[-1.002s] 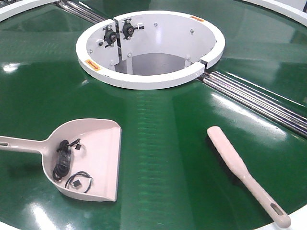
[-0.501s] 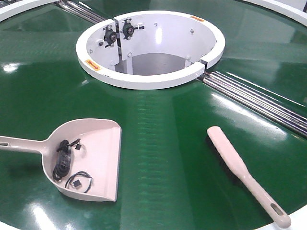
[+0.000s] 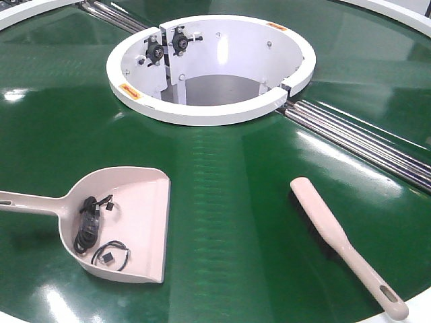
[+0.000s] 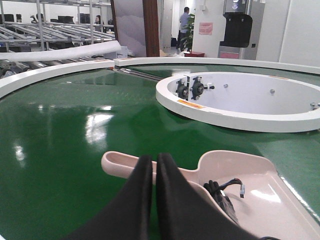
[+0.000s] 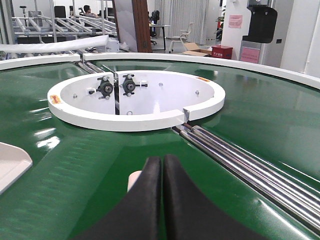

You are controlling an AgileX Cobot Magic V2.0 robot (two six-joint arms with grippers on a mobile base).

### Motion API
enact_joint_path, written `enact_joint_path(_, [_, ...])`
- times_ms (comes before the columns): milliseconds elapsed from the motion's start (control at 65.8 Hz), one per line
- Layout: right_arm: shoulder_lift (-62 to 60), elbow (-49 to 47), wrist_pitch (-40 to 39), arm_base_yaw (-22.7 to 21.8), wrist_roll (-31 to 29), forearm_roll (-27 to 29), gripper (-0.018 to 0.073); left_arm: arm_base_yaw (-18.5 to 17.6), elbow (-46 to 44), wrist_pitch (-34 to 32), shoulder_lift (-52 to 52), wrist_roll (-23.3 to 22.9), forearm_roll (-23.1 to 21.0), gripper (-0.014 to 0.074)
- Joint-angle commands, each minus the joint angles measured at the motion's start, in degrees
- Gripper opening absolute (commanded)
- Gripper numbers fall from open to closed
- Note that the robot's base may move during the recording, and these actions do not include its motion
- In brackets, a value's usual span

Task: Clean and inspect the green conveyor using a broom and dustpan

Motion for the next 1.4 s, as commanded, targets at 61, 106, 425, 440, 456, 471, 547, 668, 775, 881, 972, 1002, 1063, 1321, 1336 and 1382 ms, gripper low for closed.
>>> enact_joint_path(61, [0.64, -1.51, -4.27, 0.03, -0.47, -0.18, -0.0008, -0.79, 0.52, -3.05, -0.83, -0.36, 0.04, -0.0006])
enact_joint_path(106, [0.64, -1.51, -4.27, 0.03, -0.47, -0.18, -0.0008, -0.79, 0.52, -3.10, -0.83, -0.36, 0.04, -0.0006])
enact_joint_path(425, [0.64, -1.51, -4.27, 0.03, -0.47, -0.18, -0.0008, -0.79, 0.52, -3.10, -0.83, -0.36, 0.04, -0.0006])
enact_joint_path(440, [0.64, -1.51, -4.27, 0.03, -0.47, -0.18, -0.0008, -0.79, 0.52, -3.10, -0.83, -0.36, 0.04, -0.0006])
enact_joint_path(456, [0.64, -1.51, -4.27, 0.03, -0.47, -0.18, -0.0008, -0.79, 0.52, -3.10, -0.83, -0.36, 0.04, -0.0006])
enact_joint_path(471, [0.64, -1.51, -4.27, 0.03, -0.47, -0.18, -0.0008, -0.79, 0.52, -3.10, -0.83, -0.36, 0.04, -0.0006])
enact_joint_path(547, [0.64, -1.51, -4.27, 0.03, -0.47, -0.18, -0.0008, -0.79, 0.52, -3.10, -0.83, -0.36, 0.04, -0.0006])
enact_joint_path(668, [0.64, -1.51, -4.27, 0.03, -0.47, -0.18, -0.0008, -0.79, 0.52, -3.10, -0.83, -0.36, 0.04, -0.0006])
enact_joint_path(775, [0.64, -1.51, -4.35, 0.03, -0.47, -0.18, -0.0008, -0.79, 0.52, -3.10, -0.83, -0.36, 0.04, -0.0006])
enact_joint_path(881, [0.64, -1.51, -4.26, -1.94, -0.70, -0.93, -0.0008, -0.79, 0.52, -3.10, -0.83, -0.36, 0.04, -0.0006])
enact_joint_path(972, [0.64, -0.04, -4.43, -6.33, -0.51, -0.93, -0.0008, -0.79, 0.52, -3.10, -0.83, -0.36, 0.04, -0.0006])
enact_joint_path(1002, [0.57, 0.94, -5.03, -7.33, -0.38, -1.03, -0.0008, -0.79, 0.52, -3.10, -0.83, -0.36, 0.04, -0.0006])
enact_joint_path(1063, [0.28, 3.22, -6.70, -8.00, -0.26, -1.23, -0.0008, -0.79, 0.52, -3.10, -0.83, -0.36, 0.04, -0.0006])
enact_joint_path(1321, [-7.01, 13.54, -13.55, -7.95, 3.02, -1.37, -0.0008, -0.79, 0.52, -3.10, -0.83, -0.36, 0.04, -0.0006])
enact_joint_path(1336, [-7.26, 13.92, -13.55, -7.95, 3.24, -1.54, -0.0008, -0.79, 0.52, -3.10, -0.83, -0.36, 0.04, -0.0006])
enact_joint_path(1382, [-7.03, 13.83, -11.99, -7.95, 4.07, -1.76, -0.0008, -0.79, 0.52, -3.10, -0.83, -0.36, 0.04, -0.0006])
